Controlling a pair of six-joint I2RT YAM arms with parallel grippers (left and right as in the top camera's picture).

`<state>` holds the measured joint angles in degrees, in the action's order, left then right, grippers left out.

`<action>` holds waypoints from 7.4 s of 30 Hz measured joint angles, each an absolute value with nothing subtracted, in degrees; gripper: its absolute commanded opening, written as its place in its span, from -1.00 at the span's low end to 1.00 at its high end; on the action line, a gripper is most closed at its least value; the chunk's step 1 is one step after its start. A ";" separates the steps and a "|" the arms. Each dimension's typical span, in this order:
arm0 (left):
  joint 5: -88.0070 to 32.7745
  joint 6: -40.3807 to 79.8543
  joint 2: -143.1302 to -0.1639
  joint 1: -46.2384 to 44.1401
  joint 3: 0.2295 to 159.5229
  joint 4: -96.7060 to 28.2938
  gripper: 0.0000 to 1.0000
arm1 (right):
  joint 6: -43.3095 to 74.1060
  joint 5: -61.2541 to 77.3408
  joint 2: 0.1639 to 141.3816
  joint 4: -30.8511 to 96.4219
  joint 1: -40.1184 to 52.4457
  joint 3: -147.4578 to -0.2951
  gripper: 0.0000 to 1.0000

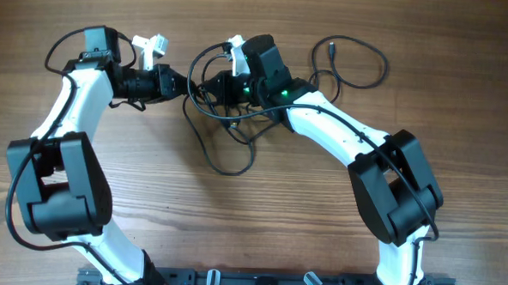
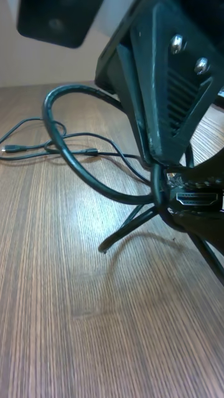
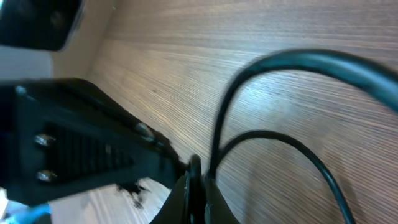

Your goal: Untangle cables

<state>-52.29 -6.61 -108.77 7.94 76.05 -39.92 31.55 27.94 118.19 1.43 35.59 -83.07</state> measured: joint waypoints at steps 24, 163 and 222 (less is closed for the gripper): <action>-48.47 -6.59 -108.77 3.68 76.31 -38.54 -0.80 | 40.58 31.03 119.04 -5.96 34.89 -82.81 -0.91; -67.46 8.60 -108.73 7.20 76.62 -42.04 -0.24 | 39.11 53.28 119.94 -2.42 29.21 -82.98 -0.91; -67.22 14.55 -108.73 7.03 76.62 -41.19 -0.92 | 28.73 60.90 119.94 -2.20 24.25 -83.07 -0.56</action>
<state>-67.22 14.55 -108.73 7.03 76.62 -41.19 28.73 60.90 119.94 -2.20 24.25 -83.07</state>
